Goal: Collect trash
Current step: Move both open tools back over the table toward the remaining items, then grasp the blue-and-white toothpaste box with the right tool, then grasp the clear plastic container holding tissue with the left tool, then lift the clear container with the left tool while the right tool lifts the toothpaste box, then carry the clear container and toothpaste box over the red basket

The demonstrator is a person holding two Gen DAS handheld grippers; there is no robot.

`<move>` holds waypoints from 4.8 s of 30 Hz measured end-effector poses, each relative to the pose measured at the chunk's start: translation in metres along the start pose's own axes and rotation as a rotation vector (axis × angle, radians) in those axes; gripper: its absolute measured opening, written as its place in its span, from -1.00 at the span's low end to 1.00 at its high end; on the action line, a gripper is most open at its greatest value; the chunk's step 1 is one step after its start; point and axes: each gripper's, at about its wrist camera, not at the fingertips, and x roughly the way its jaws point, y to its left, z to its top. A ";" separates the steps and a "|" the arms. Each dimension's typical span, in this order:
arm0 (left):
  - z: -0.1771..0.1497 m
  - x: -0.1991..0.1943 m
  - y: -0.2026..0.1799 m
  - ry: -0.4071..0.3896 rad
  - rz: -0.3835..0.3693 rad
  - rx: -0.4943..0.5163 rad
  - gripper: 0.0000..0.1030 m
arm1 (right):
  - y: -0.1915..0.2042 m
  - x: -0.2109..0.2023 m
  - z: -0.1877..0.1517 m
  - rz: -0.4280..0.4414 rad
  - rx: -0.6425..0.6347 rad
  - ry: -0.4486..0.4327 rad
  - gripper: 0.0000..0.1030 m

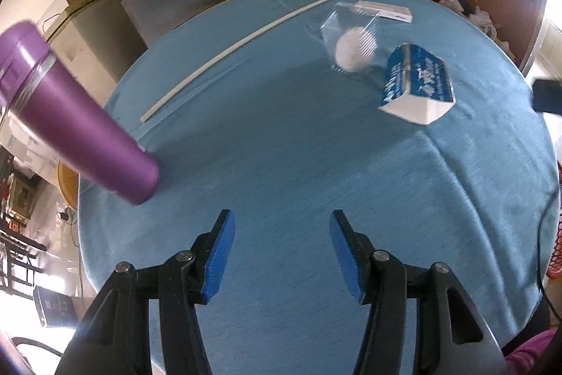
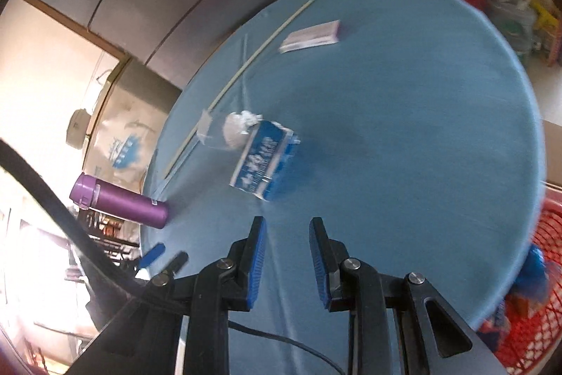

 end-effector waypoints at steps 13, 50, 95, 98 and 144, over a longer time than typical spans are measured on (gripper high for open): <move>-0.018 0.003 0.038 0.013 -0.013 -0.082 0.10 | 0.034 0.103 0.042 -0.134 0.071 0.142 -0.43; 0.009 0.001 0.070 -0.068 -0.170 -0.200 0.45 | 0.070 0.140 0.036 -0.302 0.002 -0.005 0.24; 0.105 0.036 -0.045 -0.138 -0.297 0.160 -0.08 | -0.001 0.038 -0.023 -0.111 -0.001 -0.102 0.24; 0.100 0.024 -0.046 -0.020 -0.328 0.160 -0.08 | 0.000 0.034 -0.029 -0.103 0.000 -0.105 0.24; 0.015 -0.157 -0.094 -0.231 -0.074 0.220 -0.07 | -0.012 -0.059 -0.096 -0.054 0.013 -0.294 0.24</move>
